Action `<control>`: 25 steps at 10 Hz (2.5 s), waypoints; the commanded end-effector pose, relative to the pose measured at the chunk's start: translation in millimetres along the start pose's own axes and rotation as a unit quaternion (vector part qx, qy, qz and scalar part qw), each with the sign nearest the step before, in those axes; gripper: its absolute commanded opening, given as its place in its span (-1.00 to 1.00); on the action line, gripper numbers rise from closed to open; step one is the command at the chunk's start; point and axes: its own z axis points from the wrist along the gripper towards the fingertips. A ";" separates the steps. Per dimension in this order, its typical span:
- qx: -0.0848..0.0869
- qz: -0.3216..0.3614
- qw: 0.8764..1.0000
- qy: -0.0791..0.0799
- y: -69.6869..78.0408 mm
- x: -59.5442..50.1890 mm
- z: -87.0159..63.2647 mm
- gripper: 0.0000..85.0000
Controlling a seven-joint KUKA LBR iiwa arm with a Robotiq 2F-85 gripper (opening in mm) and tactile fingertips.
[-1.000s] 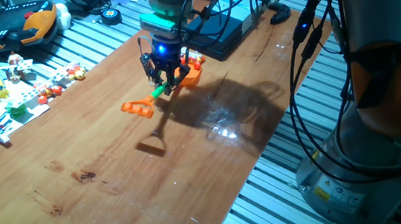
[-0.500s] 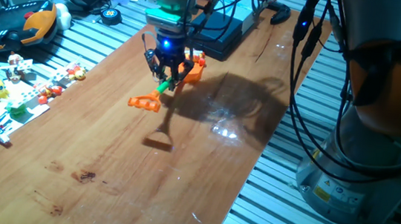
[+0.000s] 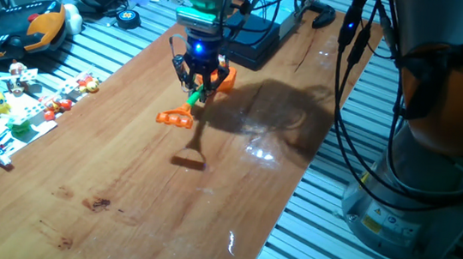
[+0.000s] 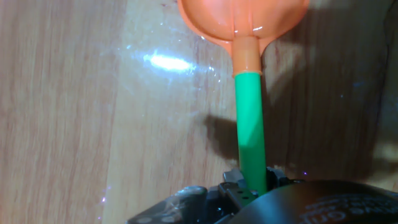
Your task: Use a shovel to scoop up an object
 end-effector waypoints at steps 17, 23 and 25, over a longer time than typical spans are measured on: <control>0.002 0.002 1.000 -0.014 22.6 33.0 -4.1 -0.98; -0.019 0.013 0.999 -0.035 46.8 42.8 -1.8 -0.98; -0.028 0.017 0.999 -0.030 56.1 48.4 0.7 -0.98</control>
